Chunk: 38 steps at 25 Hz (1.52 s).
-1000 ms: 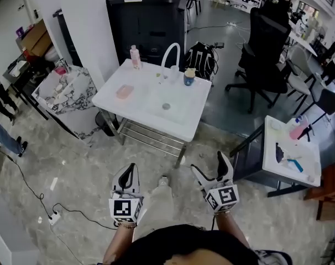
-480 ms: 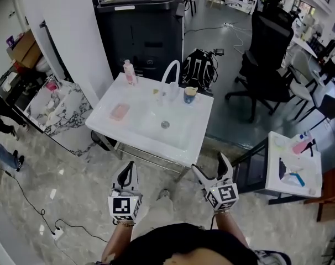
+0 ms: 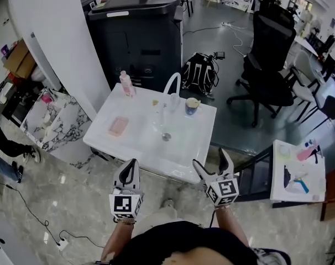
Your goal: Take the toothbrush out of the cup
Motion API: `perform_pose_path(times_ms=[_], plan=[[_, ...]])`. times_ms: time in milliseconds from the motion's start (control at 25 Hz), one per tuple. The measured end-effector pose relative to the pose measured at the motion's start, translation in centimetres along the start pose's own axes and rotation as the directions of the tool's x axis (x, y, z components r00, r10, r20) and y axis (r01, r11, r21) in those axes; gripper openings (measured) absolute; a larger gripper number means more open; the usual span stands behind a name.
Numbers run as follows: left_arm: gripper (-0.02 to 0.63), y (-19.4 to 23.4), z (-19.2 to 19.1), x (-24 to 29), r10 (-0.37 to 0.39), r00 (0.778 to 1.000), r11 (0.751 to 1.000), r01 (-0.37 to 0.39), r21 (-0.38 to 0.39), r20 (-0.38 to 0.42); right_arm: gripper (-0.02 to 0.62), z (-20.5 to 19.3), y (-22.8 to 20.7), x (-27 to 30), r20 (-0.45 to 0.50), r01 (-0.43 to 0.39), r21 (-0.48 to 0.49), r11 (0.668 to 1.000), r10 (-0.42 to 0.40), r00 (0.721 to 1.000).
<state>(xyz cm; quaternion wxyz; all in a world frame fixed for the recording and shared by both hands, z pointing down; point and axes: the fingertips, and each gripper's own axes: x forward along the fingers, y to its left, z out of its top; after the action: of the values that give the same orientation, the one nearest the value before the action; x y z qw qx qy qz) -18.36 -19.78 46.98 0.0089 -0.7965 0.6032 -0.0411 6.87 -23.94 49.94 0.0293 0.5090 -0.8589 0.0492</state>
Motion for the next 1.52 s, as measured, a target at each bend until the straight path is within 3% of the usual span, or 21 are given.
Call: perform_pose_path(times_ms=[400,640,880,1000,1240,1520], plan=[[0.002,0.5,-1.3,2.1,0.004,1.0,1.0,-0.005,-0.029,-0.023,0.469,0.8,-2.3,3.0,0.004,0.015,-0.028,1.0,-0.015,1.0],[0.002,0.9,-0.7,3.6,0.044,0.999,0.999,-0.044,-0.024,-0.026,0.469,0.5,-4.4,5.7,-0.028,0.004,-0.059,0.998,-0.006,1.0],[0.002,1.2,0.1,5.0,0.104,0.994,0.994,-0.105,-0.026,-0.03,0.469,-0.9,-6.9,10.4,-0.103,-0.055,-0.103,0.993,0.044,0.994],[0.002,2.0,0.6,5.2,0.143,0.989,0.989,-0.144,-0.025,-0.021,0.469,-1.3,-8.3,13.2,-0.116,-0.077,-0.069,0.995,0.069,0.991],[0.002,4.7,-0.1,4.3,0.252,0.967,0.966,-0.254,-0.039,-0.045,0.468,-2.1,-11.6,19.6,-0.164,-0.098,-0.105,0.99,0.08,0.983],[0.002,6.4,-0.5,4.3,0.325,0.944,0.944,-0.327,-0.04,-0.051,0.465,-3.8,-13.4,26.4,-0.24,-0.194,-0.127,0.973,0.159,0.958]])
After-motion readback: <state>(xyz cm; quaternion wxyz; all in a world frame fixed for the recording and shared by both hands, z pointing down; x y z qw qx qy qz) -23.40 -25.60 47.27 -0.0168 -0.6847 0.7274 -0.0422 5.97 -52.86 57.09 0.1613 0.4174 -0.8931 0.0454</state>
